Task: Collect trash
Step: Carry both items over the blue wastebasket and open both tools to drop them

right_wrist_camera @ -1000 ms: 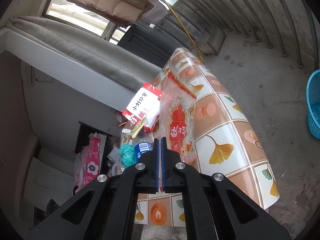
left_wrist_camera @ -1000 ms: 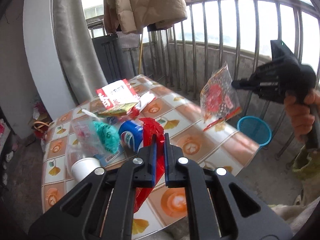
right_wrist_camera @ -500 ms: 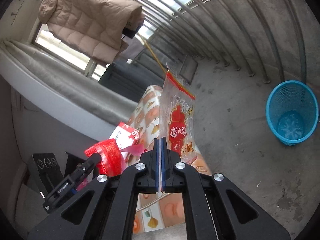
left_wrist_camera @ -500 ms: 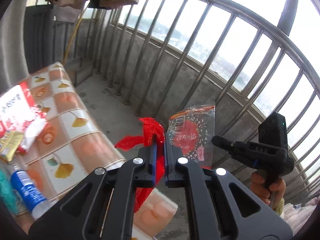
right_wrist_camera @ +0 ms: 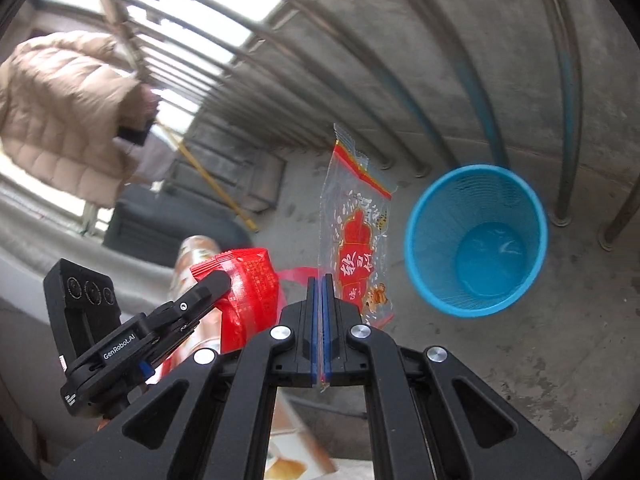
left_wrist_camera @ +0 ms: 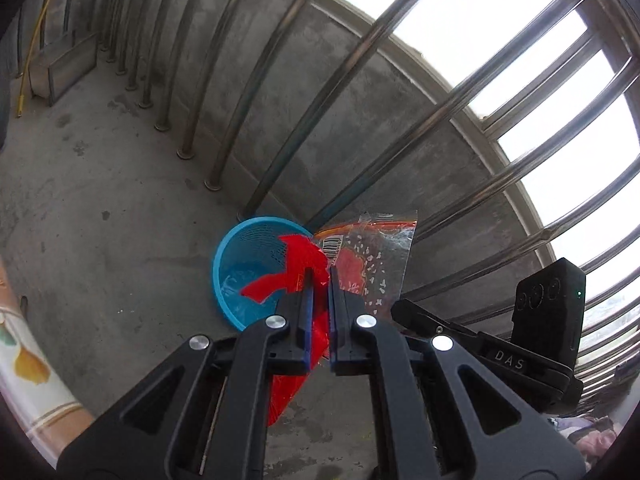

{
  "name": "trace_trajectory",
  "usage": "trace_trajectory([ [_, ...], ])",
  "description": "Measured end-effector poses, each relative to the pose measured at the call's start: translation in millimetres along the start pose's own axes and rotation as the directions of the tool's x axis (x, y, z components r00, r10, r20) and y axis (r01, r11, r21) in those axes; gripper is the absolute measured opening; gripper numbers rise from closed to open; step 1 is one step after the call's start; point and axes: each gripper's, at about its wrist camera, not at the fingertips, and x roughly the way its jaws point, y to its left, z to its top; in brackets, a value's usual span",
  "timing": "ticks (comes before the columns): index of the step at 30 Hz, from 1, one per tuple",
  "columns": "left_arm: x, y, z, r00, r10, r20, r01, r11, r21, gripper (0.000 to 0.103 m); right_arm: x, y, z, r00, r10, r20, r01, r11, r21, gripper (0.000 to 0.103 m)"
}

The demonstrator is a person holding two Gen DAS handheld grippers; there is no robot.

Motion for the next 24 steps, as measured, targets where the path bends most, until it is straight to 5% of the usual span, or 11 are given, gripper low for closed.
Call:
trace_trajectory([
  [5,67,10,7,0.998,-0.014,-0.069,0.009,0.998,-0.062,0.006,35,-41,21,0.996,-0.089,0.006,0.089,0.994,0.061,0.003],
  [7,85,13,6,0.996,0.016,-0.083,-0.022,0.997,-0.069,0.028,53,-58,28,0.989,-0.145,-0.008,0.145,0.986,0.080,0.004],
  [10,92,18,0,0.993,0.073,-0.093,-0.079,0.995,-0.063,0.036,75,-82,33,0.969,-0.240,-0.049,0.244,0.965,0.096,0.018],
  [15,74,26,-5,0.997,0.046,-0.066,-0.052,0.995,-0.080,0.040,72,-93,24,0.966,-0.258,-0.024,0.259,0.959,0.112,0.035],
  [20,44,17,-7,0.997,0.076,-0.015,-0.076,0.997,-0.013,0.042,58,-80,20,0.959,-0.284,0.011,0.283,0.958,0.052,0.040],
  [24,14,3,-10,0.996,0.082,0.029,-0.083,0.996,0.032,0.049,33,-53,7,0.944,-0.320,0.084,0.324,0.945,-0.044,0.055],
])
